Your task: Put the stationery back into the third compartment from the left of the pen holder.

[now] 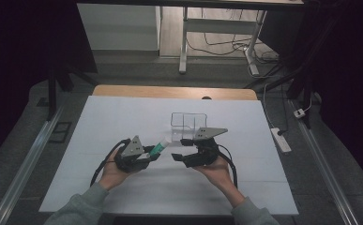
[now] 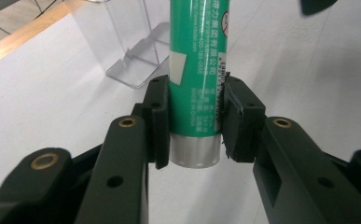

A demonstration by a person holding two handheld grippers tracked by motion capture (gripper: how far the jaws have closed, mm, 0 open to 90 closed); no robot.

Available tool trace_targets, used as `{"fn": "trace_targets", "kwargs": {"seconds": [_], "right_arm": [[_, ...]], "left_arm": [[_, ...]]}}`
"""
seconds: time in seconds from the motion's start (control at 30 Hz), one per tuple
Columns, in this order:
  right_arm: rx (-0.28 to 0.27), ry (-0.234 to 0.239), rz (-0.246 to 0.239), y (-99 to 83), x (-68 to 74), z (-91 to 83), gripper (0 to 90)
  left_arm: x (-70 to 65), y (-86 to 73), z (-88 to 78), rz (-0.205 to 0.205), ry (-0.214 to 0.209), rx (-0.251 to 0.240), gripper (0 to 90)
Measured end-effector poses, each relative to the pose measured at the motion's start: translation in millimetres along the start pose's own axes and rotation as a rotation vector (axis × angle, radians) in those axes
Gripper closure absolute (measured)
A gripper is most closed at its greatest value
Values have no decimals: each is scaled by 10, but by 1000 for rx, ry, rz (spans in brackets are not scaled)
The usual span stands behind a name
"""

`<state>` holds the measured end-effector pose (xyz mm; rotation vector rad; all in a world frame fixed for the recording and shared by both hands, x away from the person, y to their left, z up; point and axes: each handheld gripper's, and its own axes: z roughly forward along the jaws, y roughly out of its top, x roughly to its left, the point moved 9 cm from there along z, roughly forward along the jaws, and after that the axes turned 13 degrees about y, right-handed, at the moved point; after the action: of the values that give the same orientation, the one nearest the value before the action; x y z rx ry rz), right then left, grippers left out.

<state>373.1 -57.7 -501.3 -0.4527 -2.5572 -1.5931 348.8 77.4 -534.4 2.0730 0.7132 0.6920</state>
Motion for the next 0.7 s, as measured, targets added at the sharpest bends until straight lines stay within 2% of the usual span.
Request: {"fn": "trace_targets", "kwargs": {"seconds": [0.2,0.43,0.47,0.7], "right_arm": [[6,16,-1,-18,31,79,300],[-17,23,-2,2,57,116,316],[-32,30,1,12,65,123,330],[-41,42,-6,15,92,141,413]], "left_arm": [[-96,27,17,2,-28,-7,649],[-187,28,55,15,-45,-8,649],[-196,26,59,17,-46,-6,649],[-242,17,88,30,-52,1,648]]}}
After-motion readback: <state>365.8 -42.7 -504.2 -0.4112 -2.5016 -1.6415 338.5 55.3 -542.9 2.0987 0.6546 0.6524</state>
